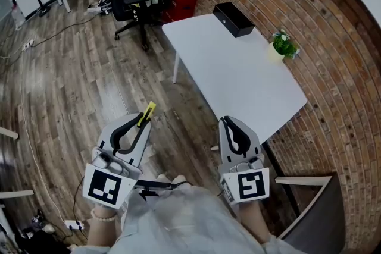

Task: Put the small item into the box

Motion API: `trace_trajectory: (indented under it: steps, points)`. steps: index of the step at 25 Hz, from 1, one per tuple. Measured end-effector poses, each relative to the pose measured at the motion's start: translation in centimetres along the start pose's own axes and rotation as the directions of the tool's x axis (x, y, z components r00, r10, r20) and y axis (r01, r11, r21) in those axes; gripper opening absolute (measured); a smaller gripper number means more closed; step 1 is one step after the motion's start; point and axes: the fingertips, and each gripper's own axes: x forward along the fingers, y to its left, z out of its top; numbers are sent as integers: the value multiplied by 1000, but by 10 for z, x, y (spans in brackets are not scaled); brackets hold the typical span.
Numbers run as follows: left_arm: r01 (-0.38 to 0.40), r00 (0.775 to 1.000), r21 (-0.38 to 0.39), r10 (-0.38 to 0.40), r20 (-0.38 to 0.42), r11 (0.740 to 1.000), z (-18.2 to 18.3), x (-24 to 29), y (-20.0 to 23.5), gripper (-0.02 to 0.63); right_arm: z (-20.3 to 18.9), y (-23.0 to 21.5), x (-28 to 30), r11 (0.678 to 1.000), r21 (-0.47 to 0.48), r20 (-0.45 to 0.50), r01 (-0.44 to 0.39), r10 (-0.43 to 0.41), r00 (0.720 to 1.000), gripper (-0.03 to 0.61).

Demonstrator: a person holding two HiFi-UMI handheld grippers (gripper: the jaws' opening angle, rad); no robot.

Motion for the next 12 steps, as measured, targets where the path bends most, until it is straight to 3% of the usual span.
trace_trajectory:
  steps: [12]
  points:
    - [13, 1000, 1, -13, 16, 1000, 0, -12, 18, 67, 9, 13, 5, 999, -16, 1, 37, -37, 999, 54]
